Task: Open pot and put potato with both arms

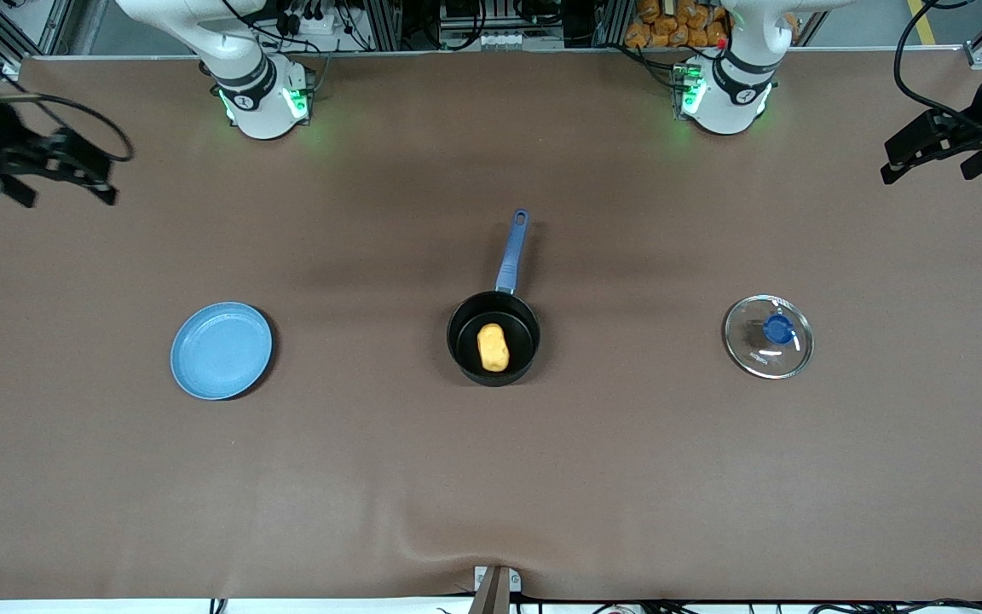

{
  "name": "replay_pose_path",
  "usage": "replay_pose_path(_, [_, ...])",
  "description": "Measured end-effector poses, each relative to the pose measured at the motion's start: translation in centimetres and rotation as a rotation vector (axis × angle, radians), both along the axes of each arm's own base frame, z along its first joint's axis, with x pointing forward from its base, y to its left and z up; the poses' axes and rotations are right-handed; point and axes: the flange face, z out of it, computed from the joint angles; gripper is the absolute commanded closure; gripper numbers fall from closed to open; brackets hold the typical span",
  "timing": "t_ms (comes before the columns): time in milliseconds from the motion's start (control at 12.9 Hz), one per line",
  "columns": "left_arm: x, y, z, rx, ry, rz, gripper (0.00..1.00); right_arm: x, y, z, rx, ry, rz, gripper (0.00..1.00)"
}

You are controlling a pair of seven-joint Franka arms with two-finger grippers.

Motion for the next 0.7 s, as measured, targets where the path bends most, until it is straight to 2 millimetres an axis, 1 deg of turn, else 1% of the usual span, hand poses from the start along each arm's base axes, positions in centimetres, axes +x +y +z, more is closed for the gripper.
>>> replay_pose_path(77, [0.1, 0.0, -0.1, 0.000, 0.002, 0.000, 0.00, 0.1, -1.9, -0.1, -0.002, 0.000, 0.035, 0.00])
replay_pose_path(155, [0.1, 0.0, -0.2, 0.000, 0.004, 0.000, 0.00, 0.2, -3.3, -0.1, -0.004, -0.008, 0.056, 0.00])
replay_pose_path(232, [0.2, 0.0, -0.3, 0.000, 0.006, -0.001, 0.00, 0.3, -4.1, -0.1, -0.006, -0.023, 0.059, 0.00])
replay_pose_path(464, [0.5, 0.0, -0.7, -0.001, 0.015, -0.001, 0.00, 0.3, -5.5, -0.4, -0.006, -0.018, 0.037, 0.00])
replay_pose_path(696, [0.5, 0.0, -0.6, -0.001, 0.018, -0.001, 0.00, 0.5, -6.2, -2.0, -0.004, 0.004, 0.025, 0.00])
